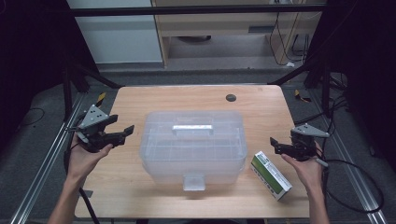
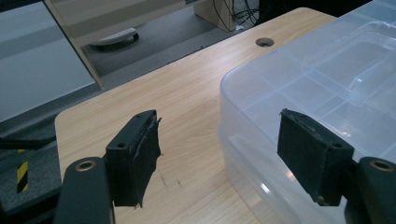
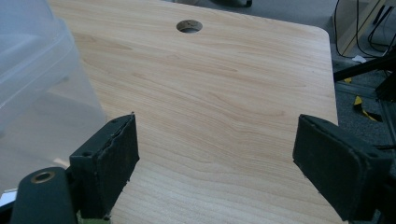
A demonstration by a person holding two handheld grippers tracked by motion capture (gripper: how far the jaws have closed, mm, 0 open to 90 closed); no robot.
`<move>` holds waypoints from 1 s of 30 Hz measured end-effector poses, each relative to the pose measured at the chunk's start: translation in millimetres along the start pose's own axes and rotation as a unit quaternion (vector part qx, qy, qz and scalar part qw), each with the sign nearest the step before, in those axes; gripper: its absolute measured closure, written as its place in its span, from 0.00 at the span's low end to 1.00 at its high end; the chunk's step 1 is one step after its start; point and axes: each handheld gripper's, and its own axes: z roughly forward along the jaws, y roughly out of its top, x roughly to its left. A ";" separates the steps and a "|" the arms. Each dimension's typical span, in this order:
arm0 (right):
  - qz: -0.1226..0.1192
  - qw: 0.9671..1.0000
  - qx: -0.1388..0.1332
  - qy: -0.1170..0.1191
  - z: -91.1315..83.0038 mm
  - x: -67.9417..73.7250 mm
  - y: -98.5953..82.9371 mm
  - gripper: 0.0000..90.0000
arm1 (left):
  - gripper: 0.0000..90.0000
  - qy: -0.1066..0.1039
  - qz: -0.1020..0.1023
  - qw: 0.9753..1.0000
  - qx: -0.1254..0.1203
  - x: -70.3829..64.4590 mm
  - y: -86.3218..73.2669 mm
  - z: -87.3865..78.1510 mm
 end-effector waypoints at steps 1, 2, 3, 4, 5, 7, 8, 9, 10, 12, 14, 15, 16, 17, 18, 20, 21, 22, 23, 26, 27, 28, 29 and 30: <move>-0.001 1.000 0.001 0.000 0.1 0.0 -0.1 0.16 | 0.32 -0.001 0.001 1.000 -0.001 -0.7 1.5 -0.1; -0.001 1.000 0.001 0.001 0.4 0.2 -0.2 0.16 | 0.32 -0.002 0.003 1.000 -0.001 -1.3 3.2 -0.4; -0.001 1.000 0.002 0.001 0.8 0.3 -0.4 0.16 | 0.32 -0.002 0.006 1.000 -0.001 -1.7 4.6 -0.5; -0.002 1.000 0.002 0.001 1.1 0.4 -0.5 0.16 | 0.32 -0.004 0.008 1.000 -0.001 -2.5 6.1 -0.8; -0.002 1.000 0.002 0.001 1.5 0.5 -0.7 0.16 | 0.32 -0.006 0.011 1.000 -0.001 -3.7 8.1 -0.8; -0.004 1.000 0.004 0.001 1.9 0.8 -0.8 0.16 | 0.31 -0.005 0.022 1.000 -0.004 -5.0 10.9 0.1; -0.004 1.000 0.004 0.002 2.0 0.8 -0.9 0.16 | 0.31 -0.009 0.023 1.000 0.004 -7.3 12.3 -0.3; -0.004 1.000 0.004 0.001 2.0 0.8 -0.9 0.16 | 0.31 -0.010 0.026 1.000 0.004 -9.0 13.6 -0.2; -0.003 1.000 0.003 0.001 1.9 0.8 -0.8 0.16 | 0.31 -0.012 0.029 0.999 0.004 -10.5 15.0 -0.2; -0.003 1.000 0.003 0.002 1.9 0.8 -0.8 0.16 | 0.31 -0.015 0.036 0.999 0.005 -14.2 18.2 0.1; -0.002 1.000 0.005 0.002 2.2 1.1 -1.0 0.16 | 0.31 -0.017 0.047 0.999 0.007 -18.2 21.7 0.4; -0.002 1.000 0.006 0.003 2.4 1.4 -1.2 0.16 | 0.31 -0.019 0.053 0.998 0.009 -20.2 23.5 0.8; -0.004 1.000 0.006 0.002 2.7 1.5 -1.4 0.16 | 0.31 -0.020 0.055 0.998 0.010 -22.0 24.6 1.1; -0.004 1.000 0.007 0.002 2.9 1.7 -1.5 0.16 | 0.31 -0.021 0.060 0.998 0.011 -24.2 26.2 1.7; -0.004 1.000 0.007 0.002 3.1 1.7 -1.6 0.16 | 0.31 -0.020 0.065 0.998 0.014 -26.3 27.6 2.6; -0.004 1.000 0.008 0.002 3.2 1.7 -1.8 0.16 | 0.31 -0.020 0.075 0.997 0.019 -30.0 30.5 4.2; -0.004 1.000 0.008 0.002 3.3 1.7 -1.9 0.16 | 0.31 -0.020 0.075 0.997 0.019 -30.0 30.5 4.2; 0.000 1.000 0.009 0.004 3.0 2.1 -1.8 0.16 | 0.31 -0.022 0.083 0.996 0.020 -33.0 33.5 5.6; -0.002 1.000 0.009 0.003 3.3 2.0 -2.0 0.16 | 0.30 -0.023 0.087 0.996 0.020 -34.1 34.9 6.0; -0.004 1.000 0.010 0.003 3.7 2.0 -2.2 0.16 | 0.30 -0.025 0.092 0.995 0.020 -37.6 38.4 7.5; -0.005 1.000 0.010 0.003 3.9 2.0 -2.3 0.16 | 0.30 -0.027 0.095 0.995 0.020 -39.3 40.1 8.0; -0.004 1.000 0.010 0.003 3.8 2.1 -2.3 0.16 | 0.30 -0.028 0.098 0.995 0.021 -40.4 41.2 8.4; -0.005 1.000 0.009 0.003 3.8 2.0 -2.3 0.16 | 0.30 -0.028 0.101 0.994 0.022 -42.2 42.7 8.8; -0.005 1.000 0.009 0.004 3.8 2.1 -2.3 0.16 | 0.30 -0.030 0.105 0.994 0.023 -44.2 44.1 9.3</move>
